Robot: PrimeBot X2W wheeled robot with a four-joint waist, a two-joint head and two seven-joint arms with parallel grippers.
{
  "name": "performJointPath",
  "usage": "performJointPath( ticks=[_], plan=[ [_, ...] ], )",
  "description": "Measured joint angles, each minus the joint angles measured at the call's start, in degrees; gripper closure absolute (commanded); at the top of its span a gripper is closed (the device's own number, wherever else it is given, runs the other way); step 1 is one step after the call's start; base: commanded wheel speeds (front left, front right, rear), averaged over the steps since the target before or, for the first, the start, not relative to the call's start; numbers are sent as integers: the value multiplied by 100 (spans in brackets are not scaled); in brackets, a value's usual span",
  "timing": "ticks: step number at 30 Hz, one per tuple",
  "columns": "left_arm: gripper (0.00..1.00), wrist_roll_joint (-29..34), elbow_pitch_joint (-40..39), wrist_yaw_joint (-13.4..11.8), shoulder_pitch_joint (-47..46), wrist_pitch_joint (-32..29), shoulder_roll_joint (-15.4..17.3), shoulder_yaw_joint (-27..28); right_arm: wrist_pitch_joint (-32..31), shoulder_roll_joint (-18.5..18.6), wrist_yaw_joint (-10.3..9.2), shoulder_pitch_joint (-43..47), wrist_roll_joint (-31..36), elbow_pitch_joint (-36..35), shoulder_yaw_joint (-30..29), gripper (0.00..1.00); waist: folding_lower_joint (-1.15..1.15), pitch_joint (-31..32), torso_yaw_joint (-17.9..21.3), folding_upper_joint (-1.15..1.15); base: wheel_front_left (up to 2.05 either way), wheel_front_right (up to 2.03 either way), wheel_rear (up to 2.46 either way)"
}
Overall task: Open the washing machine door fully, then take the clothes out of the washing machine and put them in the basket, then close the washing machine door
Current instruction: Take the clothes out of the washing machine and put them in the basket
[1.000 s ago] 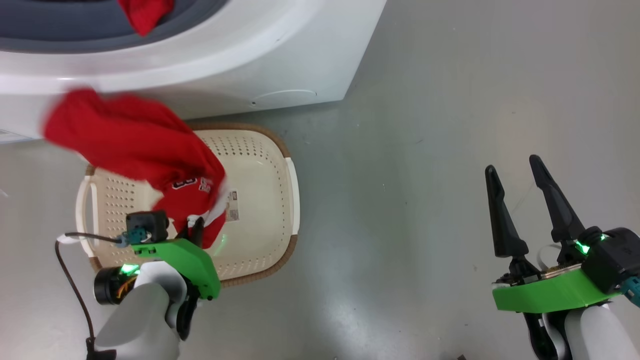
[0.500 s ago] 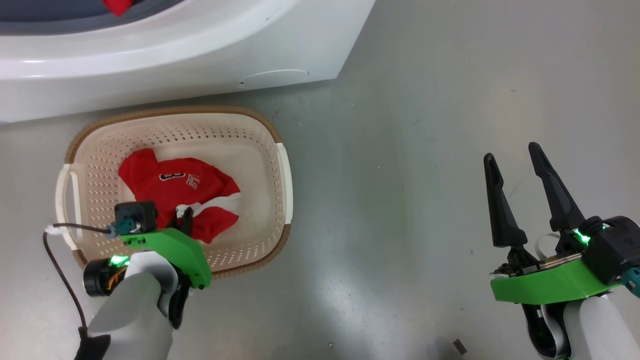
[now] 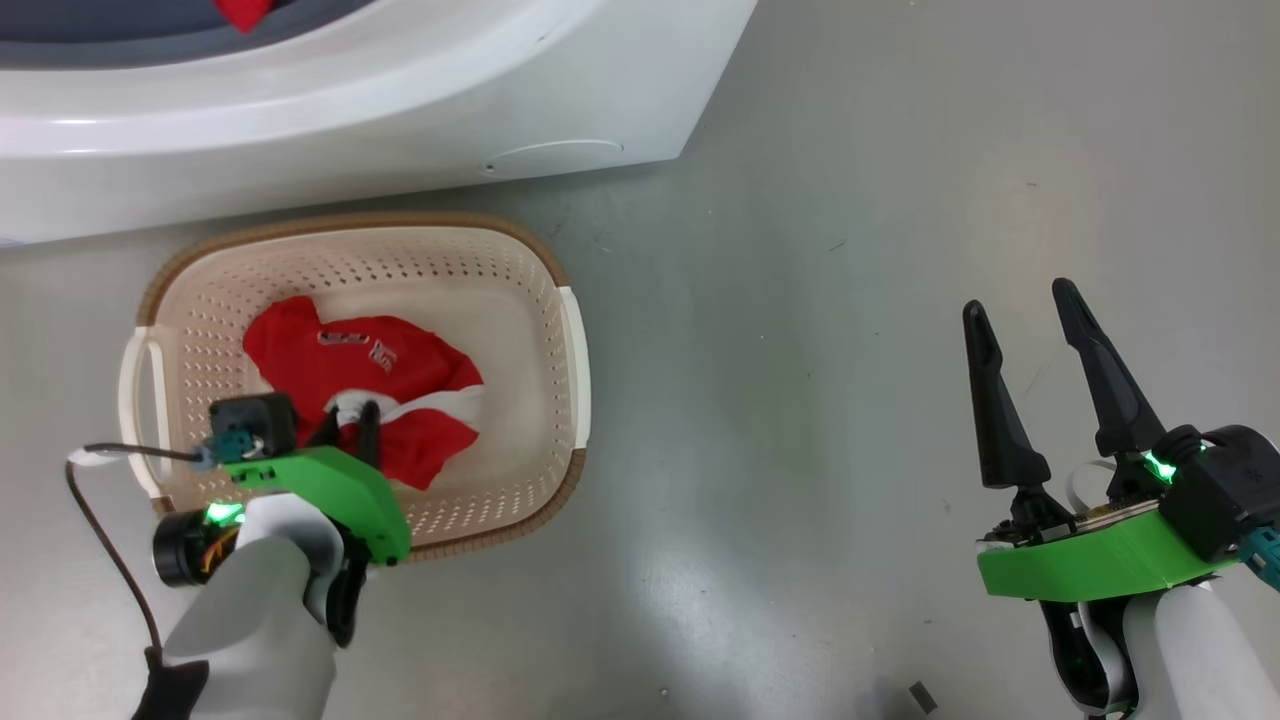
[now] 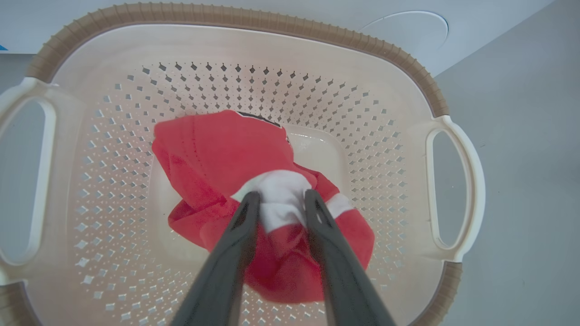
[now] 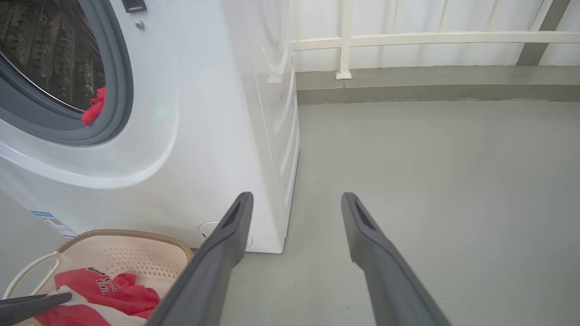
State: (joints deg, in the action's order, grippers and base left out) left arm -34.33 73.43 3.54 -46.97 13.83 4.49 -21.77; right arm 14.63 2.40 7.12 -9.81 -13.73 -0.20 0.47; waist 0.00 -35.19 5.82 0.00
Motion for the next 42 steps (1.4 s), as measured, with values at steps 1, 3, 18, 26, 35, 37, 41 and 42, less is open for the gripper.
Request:
performJointPath(
  ticks=[1,3,18,26,35,37,41,42],
  plan=[
    [13,-15,-4,0,-25,27,1,36,0,0,0,0,0,8,0,0,0,9,-5,0,0,0,0],
    [0,-59,-8,0,-51,41,1,94,0,0,0,1,0,15,0,0,0,32,-19,0,0,0,0],
    [0,-70,-1345,-9,165,48,79,532,0,3,0,34,0,89,1,0,0,428,-157,0,0,0,0],
    [0,309,-2706,-118,1089,48,97,971,0,4,0,172,12,110,20,0,0,803,-227,0,0,0,0],
    [0,1017,-4379,-259,2186,49,20,1492,0,3,0,407,149,137,4,0,0,1367,-275,0,0,0,0],
    [0,1230,-4756,-320,2403,49,16,1573,0,3,0,504,196,131,-8,0,0,1480,-282,0,0,0,0],
    [0,1501,-5411,-378,2816,51,3,1714,0,3,0,621,265,108,-30,0,0,1690,-297,0,0,0,0],
    [0,1574,-5546,-415,2906,58,-1,1740,0,3,0,646,268,107,-35,0,0,1738,-301,0,0,0,0]
  ],
)
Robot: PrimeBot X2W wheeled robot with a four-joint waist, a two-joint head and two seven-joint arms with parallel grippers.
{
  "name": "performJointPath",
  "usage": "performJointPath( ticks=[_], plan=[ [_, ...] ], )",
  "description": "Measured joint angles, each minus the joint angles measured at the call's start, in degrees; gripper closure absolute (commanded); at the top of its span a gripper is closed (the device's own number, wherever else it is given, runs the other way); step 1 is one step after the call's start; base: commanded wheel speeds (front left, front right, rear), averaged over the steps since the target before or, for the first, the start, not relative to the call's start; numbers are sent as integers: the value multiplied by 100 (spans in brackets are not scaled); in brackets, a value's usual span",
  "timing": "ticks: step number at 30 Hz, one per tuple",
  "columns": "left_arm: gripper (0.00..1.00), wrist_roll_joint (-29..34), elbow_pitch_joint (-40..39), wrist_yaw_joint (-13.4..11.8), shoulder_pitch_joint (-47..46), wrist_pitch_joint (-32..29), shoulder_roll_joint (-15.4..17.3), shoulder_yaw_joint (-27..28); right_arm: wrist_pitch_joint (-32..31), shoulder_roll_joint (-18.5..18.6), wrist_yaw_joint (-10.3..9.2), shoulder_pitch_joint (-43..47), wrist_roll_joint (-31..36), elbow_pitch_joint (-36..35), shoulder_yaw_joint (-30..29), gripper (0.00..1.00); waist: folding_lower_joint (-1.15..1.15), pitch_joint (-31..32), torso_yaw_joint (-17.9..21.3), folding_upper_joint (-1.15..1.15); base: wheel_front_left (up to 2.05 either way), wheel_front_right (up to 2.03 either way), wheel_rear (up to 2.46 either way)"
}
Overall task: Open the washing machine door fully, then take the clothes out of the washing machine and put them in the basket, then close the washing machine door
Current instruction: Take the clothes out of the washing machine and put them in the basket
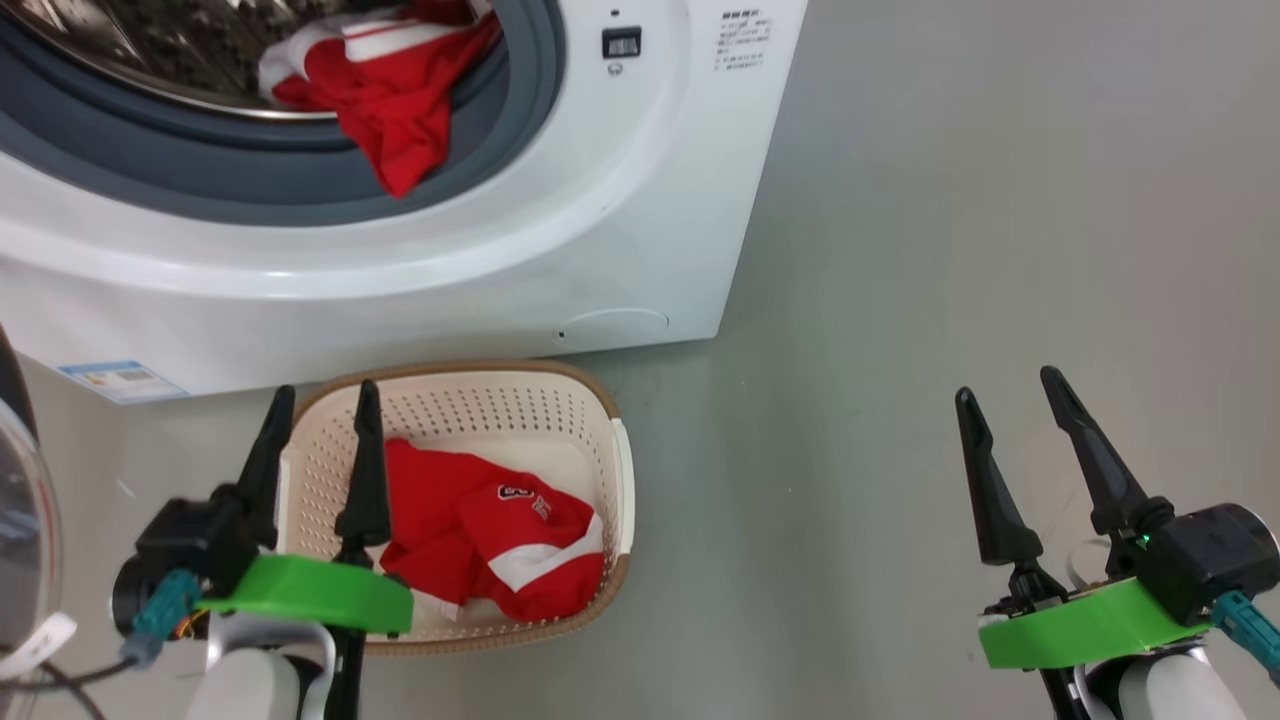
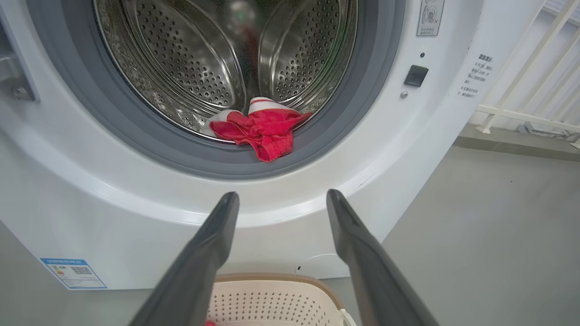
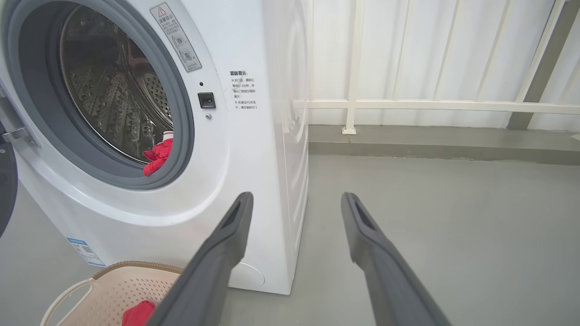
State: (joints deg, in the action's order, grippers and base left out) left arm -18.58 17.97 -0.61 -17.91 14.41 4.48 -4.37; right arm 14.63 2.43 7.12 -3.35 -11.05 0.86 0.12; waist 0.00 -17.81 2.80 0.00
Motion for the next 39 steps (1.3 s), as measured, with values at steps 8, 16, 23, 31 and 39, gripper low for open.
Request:
performJointPath(
  ticks=[8,16,23,31,39],
  plan=[
    [0,236,-704,-135,710,14,-69,127,0,-3,0,277,0,-35,-18,0,0,382,-10,0,0,0,0],
    [0,248,-881,-140,1193,14,-120,178,0,-7,0,506,1,-55,-74,0,0,746,49,0,0,0,0],
    [0,248,-890,-137,1522,14,-136,122,0,-16,0,819,15,-41,-46,0,0,1055,91,0,0,0,0],
    [0,290,-946,-193,1925,14,-138,118,0,-24,0,1014,13,-13,14,0,0,1415,136,0,0,0,0],
    [0,303,-1033,-300,2250,14,-138,113,0,-30,0,1264,13,0,1,0,0,1765,181,0,0,0,0]
  ],
)
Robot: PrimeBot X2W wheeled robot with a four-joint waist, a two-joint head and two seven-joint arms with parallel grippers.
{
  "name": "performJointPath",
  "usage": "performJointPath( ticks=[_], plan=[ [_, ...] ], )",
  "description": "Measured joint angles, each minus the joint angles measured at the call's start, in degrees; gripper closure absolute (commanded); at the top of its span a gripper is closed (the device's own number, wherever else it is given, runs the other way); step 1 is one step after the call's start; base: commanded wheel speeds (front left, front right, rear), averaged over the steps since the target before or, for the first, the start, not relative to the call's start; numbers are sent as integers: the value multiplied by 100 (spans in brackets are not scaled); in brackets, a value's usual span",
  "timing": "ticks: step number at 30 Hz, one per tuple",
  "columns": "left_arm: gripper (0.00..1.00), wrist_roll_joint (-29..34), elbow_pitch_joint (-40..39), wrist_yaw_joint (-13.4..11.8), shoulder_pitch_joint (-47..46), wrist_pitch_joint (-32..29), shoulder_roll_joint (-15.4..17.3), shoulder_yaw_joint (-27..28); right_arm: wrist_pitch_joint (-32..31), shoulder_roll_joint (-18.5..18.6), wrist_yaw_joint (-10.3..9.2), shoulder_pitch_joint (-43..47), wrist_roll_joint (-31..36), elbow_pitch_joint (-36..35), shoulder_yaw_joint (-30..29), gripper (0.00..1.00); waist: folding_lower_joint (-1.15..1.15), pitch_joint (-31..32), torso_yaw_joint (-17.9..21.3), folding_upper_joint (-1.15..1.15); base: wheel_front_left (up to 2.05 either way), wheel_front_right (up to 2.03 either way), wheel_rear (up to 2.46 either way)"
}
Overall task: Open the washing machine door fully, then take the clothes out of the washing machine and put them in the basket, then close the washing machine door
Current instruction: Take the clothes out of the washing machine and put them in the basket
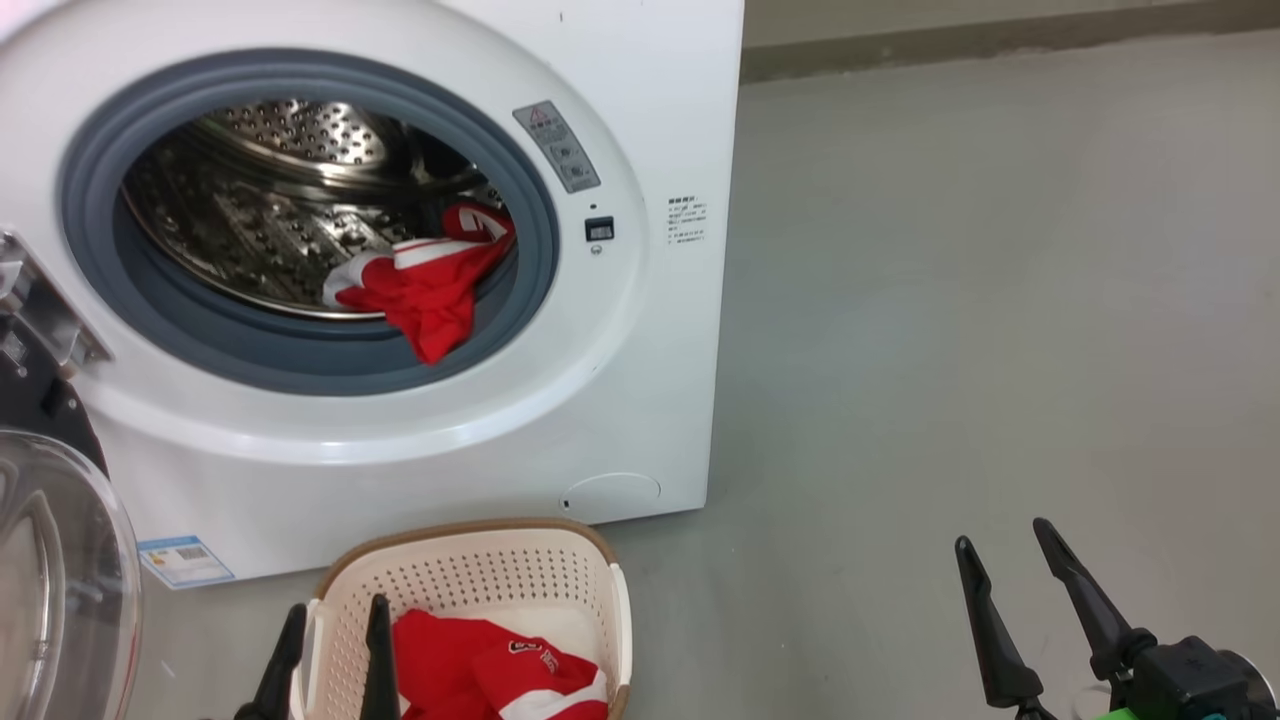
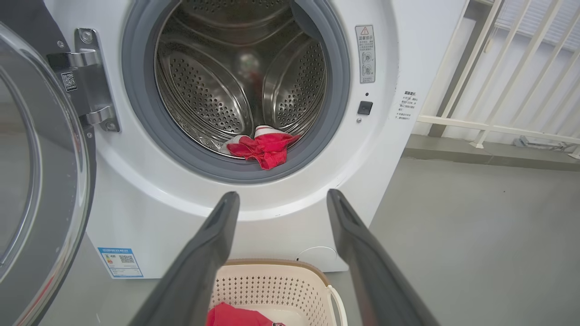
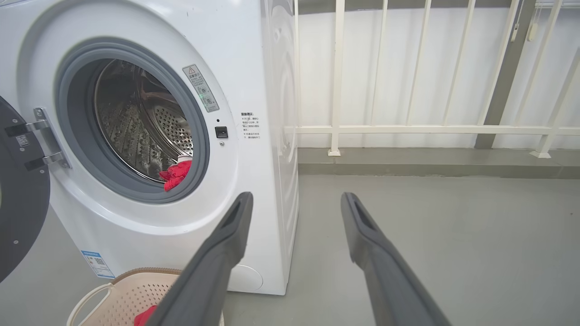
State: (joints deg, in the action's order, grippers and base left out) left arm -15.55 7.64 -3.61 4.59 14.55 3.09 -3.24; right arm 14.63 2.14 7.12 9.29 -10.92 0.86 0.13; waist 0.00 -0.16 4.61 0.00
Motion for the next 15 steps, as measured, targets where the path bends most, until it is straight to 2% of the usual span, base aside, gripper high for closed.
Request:
performJointPath(
  ticks=[15],
  plan=[
    [0,35,-78,-48,142,-2,4,-67,0,-2,0,15,2,-22,-64,0,0,95,10,0,0,0,0]
  ],
)
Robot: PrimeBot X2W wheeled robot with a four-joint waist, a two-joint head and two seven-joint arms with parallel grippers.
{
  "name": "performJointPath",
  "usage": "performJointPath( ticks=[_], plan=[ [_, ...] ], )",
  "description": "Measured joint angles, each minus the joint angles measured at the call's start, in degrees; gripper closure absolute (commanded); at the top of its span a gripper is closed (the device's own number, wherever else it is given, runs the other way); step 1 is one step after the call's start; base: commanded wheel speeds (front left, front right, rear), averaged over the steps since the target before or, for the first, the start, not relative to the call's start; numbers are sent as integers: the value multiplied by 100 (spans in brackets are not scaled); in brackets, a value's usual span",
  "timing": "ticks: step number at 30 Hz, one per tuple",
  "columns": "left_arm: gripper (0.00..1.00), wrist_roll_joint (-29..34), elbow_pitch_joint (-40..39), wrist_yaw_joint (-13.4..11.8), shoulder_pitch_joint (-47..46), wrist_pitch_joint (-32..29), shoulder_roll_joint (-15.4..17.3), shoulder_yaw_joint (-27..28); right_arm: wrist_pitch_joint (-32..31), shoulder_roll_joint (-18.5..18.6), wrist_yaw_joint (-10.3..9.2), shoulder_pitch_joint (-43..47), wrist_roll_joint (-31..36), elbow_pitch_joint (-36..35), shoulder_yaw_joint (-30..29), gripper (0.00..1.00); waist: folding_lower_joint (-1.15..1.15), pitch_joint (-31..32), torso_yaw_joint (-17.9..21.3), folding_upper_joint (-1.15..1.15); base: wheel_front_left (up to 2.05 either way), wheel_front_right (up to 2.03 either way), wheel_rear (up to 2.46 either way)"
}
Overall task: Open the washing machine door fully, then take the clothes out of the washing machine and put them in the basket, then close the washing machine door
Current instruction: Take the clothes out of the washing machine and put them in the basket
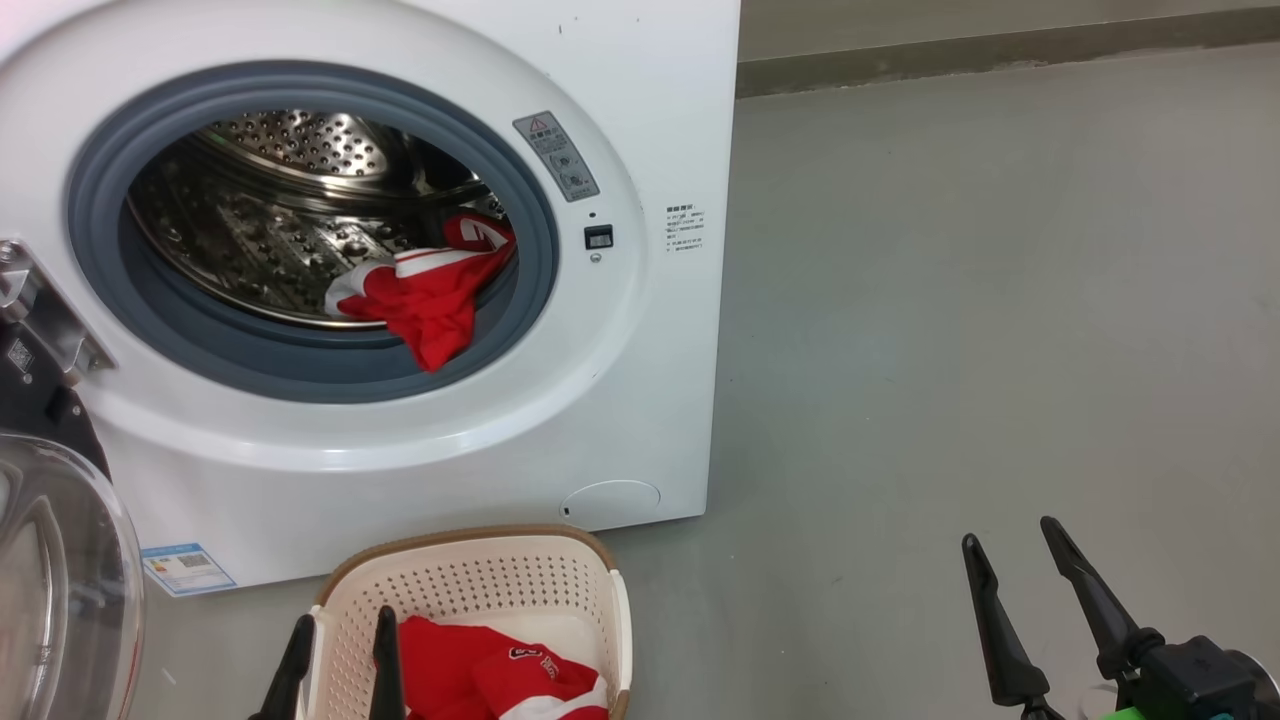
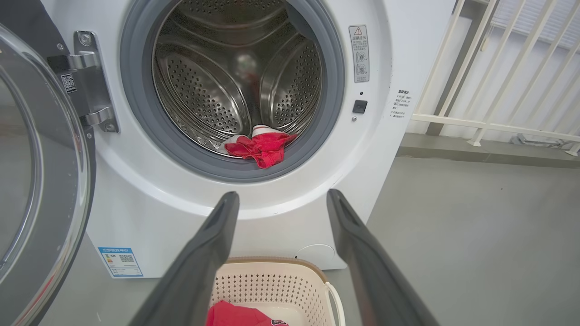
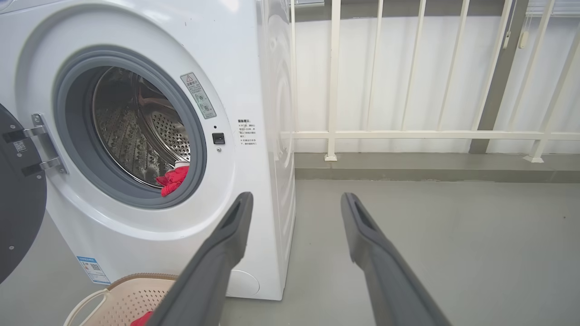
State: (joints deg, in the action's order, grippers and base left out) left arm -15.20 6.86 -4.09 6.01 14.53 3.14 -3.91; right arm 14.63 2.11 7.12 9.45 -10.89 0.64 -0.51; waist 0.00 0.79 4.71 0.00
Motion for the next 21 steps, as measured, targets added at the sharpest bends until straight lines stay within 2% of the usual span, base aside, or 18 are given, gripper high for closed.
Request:
performJointPath(
  ticks=[14,21],
  plan=[
    [0,-79,86,0,-12,0,0,-123,0,-2,0,111,34,9,-5,0,0,-71,34,0,0,0,0],
    [0,-379,138,3,-141,1,-8,-121,0,-2,0,101,33,-26,-1,0,0,-276,14,0,0,0,0]
  ],
)
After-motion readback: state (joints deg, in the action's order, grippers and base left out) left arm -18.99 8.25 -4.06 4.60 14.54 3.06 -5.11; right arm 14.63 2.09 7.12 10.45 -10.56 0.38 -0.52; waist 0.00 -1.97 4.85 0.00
